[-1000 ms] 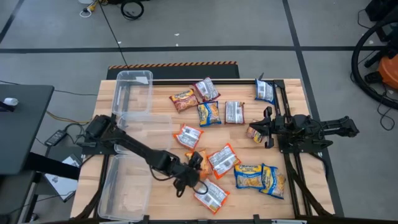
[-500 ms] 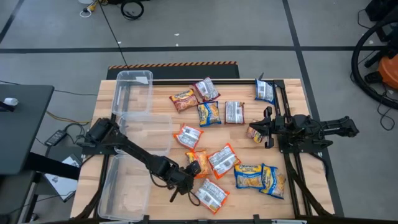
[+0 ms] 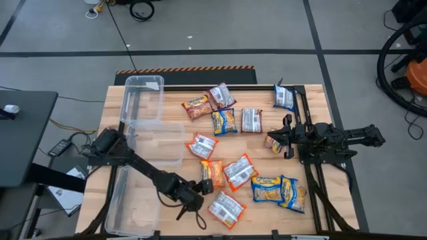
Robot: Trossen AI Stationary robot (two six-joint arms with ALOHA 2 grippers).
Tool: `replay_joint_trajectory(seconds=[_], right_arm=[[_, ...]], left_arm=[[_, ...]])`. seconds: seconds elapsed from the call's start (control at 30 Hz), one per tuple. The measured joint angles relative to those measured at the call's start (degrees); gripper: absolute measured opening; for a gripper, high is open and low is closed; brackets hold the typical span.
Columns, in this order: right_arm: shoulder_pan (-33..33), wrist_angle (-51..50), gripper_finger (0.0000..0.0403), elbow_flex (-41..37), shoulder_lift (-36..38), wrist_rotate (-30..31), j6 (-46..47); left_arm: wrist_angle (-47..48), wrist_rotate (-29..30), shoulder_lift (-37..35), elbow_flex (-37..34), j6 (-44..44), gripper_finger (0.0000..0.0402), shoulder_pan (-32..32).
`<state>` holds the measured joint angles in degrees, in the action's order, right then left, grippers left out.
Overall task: Sort Maruchan noodles
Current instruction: Put the orange noodle pack into the middle transparent bin
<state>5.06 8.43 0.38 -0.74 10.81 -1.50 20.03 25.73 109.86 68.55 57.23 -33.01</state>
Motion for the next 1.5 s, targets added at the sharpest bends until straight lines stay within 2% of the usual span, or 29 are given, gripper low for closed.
replay_joint_trajectory(seconds=[0.13, 0.27, 0.4, 0.57, 0.77, 0.97, 1.17, 1.33, 1.5], right_arm=[[0.00, 0.00, 0.0030, -0.02, 0.00, 0.00, 0.00], [0.00, 0.00, 0.0030, -0.02, 0.00, 0.00, 0.00], [0.00, 0.00, 0.0030, 0.00, 0.00, 0.00, 0.00], [0.00, 0.04, 0.0030, -0.01, 0.00, 0.00, 0.00], [0.00, 0.08, 0.0030, 0.00, -0.01, 0.06, 0.00], [0.00, 1.01, 0.0030, 0.00, -0.04, -0.04, 0.00], [0.00, 0.95, 0.0030, 0.00, -0.06, -0.02, 0.00], [0.00, 0.96, 0.0030, 0.00, -0.06, -0.02, 0.00], [0.00, 0.96, 0.0030, 0.00, -0.06, 0.02, 0.00]], left_arm=[[3.55, -2.23, 0.00, 0.00, -0.41, 0.0218, -0.36], [0.13, -1.38, 0.00, 0.02, 1.12, 0.0218, 0.12], [-0.04, -5.99, 0.54, 0.02, 0.80, 0.0213, 2.65], [2.15, -5.05, 1.53, 0.00, 3.19, 0.0193, 4.69], [-0.93, -4.64, 3.15, 0.07, 6.43, 0.0172, 4.70], [-1.35, -4.05, 4.17, 0.12, 6.65, 0.0120, 4.64], [-5.76, -2.28, 4.80, -0.02, 4.08, 0.0018, 4.30], [-7.61, 2.20, 4.05, -0.07, 1.69, 0.0008, 4.03], [-9.02, 6.18, -0.44, -0.07, 0.53, 0.0004, 3.57]])
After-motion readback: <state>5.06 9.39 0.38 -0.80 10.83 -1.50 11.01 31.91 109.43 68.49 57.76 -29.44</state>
